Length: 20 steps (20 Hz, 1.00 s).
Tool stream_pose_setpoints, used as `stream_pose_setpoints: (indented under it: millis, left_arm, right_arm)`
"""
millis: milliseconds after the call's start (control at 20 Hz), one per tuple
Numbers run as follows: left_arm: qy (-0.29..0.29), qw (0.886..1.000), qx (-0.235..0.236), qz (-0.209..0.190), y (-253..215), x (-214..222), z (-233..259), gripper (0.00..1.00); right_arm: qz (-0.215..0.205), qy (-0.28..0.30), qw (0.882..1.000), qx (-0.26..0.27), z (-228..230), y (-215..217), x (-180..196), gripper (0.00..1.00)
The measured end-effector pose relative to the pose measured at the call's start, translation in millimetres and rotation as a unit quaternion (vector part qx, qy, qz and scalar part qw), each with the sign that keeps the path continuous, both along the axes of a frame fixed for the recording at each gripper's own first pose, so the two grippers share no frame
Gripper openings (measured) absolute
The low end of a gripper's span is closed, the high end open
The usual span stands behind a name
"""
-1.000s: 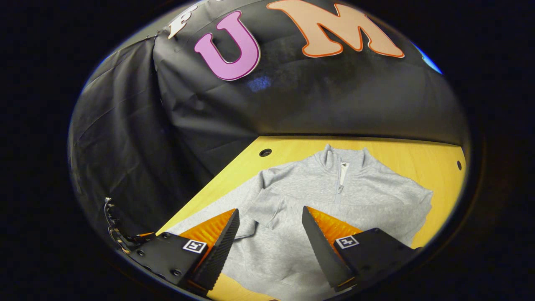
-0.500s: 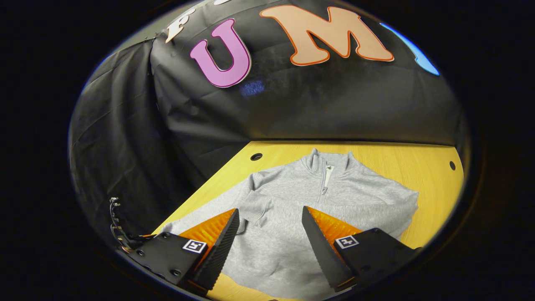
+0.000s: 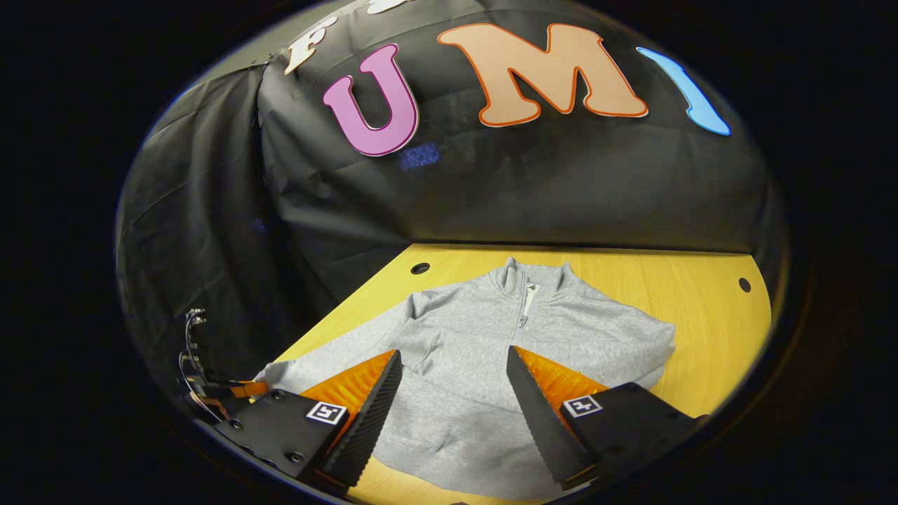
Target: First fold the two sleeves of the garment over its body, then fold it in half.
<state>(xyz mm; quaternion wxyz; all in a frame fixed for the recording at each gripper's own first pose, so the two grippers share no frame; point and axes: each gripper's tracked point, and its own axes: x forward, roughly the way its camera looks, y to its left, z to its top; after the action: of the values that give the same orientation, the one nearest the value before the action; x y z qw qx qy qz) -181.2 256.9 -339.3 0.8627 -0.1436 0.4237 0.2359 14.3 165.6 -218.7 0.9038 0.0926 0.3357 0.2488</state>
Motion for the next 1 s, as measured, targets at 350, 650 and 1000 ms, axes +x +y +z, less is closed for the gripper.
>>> stream_pose_setpoints:
  millis: [350, 650, 1000]
  left_arm:
    - [-0.077, 0.996, 0.038, -0.01, 22.8, 63.5, 81.1, 0.0]
    - [-0.135, 0.988, 0.052, -0.053, -5.1, 124.5, 137.6, 0.0]
    - [-0.199, 0.971, 0.048, -0.123, -70.8, 195.2, 196.8, 0.0]
  right_arm:
    - [-0.021, -0.005, 1.0, -0.003, 3.5, -30.9, -8.3, 0.96]
    - [-0.04, -0.012, 0.999, -0.007, 8.4, -58.2, -17.8, 0.96]
    - [-0.074, -0.015, 0.997, -0.016, 11.4, -101.3, -33.9, 0.96]
